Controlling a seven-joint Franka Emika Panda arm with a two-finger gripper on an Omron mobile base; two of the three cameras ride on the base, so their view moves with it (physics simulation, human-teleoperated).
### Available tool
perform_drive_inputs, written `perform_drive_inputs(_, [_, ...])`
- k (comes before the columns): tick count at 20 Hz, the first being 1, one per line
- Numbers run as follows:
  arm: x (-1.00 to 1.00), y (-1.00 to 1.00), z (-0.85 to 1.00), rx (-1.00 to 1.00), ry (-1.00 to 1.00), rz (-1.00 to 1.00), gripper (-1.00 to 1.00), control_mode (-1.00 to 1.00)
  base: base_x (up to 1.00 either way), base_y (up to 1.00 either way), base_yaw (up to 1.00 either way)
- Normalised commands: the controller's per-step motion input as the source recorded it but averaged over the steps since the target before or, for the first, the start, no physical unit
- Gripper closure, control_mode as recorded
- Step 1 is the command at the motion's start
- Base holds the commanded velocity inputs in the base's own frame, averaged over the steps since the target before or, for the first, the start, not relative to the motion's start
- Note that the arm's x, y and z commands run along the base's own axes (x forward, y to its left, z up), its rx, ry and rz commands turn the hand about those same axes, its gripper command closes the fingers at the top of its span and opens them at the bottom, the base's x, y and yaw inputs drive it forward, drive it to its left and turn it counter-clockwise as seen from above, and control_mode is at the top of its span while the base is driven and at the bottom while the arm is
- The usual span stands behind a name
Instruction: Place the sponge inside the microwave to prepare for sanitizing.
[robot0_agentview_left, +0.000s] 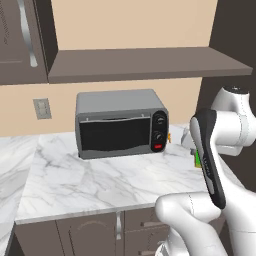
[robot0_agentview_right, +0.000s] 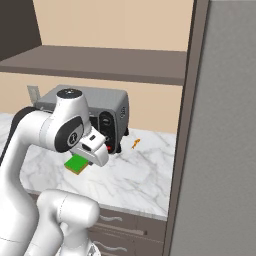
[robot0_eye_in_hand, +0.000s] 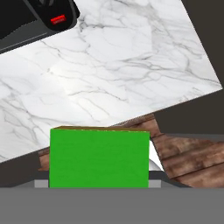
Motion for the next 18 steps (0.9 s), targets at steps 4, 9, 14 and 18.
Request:
perform_drive_inputs(4, [0.00,0.00,0.00,0.00,0.00,0.00,1.00,1.00,0.00,0.00,0.00])
perform_drive_inputs(9, [0.00,0.00,0.00,0.00,0.00,0.00,1.00,1.00,-0.08,0.00,0.00])
perform_drive_inputs(14, [0.00,0.00,0.00,0.00,0.00,0.00,1.00,1.00,-0.49,-0.01,0.00])
perform_drive_inputs(18, [0.00,0.00,0.00,0.00,0.00,0.00,1.00,1.00,-0.64,-0.03,0.00])
